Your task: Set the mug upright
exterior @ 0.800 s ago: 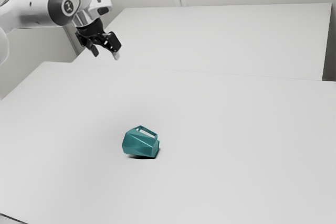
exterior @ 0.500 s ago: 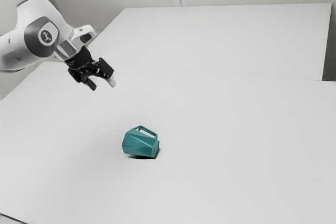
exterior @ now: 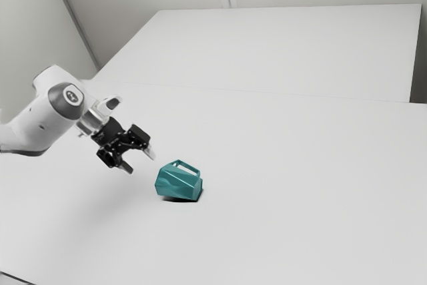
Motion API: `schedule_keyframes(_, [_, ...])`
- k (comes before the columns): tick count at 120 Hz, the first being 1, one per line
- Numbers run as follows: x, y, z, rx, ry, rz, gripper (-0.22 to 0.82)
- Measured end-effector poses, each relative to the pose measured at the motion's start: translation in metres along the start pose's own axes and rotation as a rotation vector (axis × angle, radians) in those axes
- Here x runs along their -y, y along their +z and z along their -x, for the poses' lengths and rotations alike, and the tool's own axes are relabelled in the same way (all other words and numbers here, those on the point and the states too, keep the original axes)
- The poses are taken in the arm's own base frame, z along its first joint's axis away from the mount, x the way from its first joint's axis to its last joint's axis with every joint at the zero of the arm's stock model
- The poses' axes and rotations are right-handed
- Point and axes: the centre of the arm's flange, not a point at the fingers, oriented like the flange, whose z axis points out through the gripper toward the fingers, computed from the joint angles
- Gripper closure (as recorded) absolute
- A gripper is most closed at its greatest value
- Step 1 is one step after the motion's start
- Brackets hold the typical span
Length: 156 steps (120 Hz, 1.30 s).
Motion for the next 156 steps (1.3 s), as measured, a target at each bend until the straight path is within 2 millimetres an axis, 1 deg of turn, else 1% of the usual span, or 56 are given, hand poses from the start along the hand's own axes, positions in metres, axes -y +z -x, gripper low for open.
schedule_keyframes(12, [0.007, 0.021, 0.001, 0.029, -0.034, 0.056, 0.0])
schedule_keyframes(23, [0.008, 0.032, 0.001, 0.039, -0.048, 0.11, 0.0])
schedule_keyframes(40, [0.01, 0.048, -0.004, 0.047, -0.061, 0.187, 0.0])
schedule_keyframes(55, [0.008, 0.055, -0.009, 0.043, -0.053, 0.239, 0.0])
schedule_keyframes(66, [0.002, 0.054, -0.018, 0.036, -0.028, 0.261, 0.0])
schedule_keyframes(72, [0.0, 0.058, -0.021, 0.038, -0.023, 0.274, 0.01])
schedule_keyframes(84, [-0.001, 0.069, -0.021, 0.059, -0.022, 0.304, 0.08])
schedule_keyframes(92, [-0.001, 0.073, -0.019, 0.069, -0.015, 0.316, 0.14])
schedule_keyframes(103, [-0.003, 0.074, -0.018, 0.077, 0.006, 0.321, 0.26])
schedule_keyframes(119, [-0.004, 0.075, -0.017, 0.083, 0.03, 0.325, 0.49])
schedule_keyframes(124, [-0.005, 0.075, -0.017, 0.085, 0.038, 0.325, 0.55])
schedule_keyframes(140, [-0.012, 0.074, -0.017, 0.086, 0.068, 0.325, 0.65])
schedule_keyframes(156, [-0.02, 0.073, -0.016, 0.085, 0.098, 0.325, 0.71])
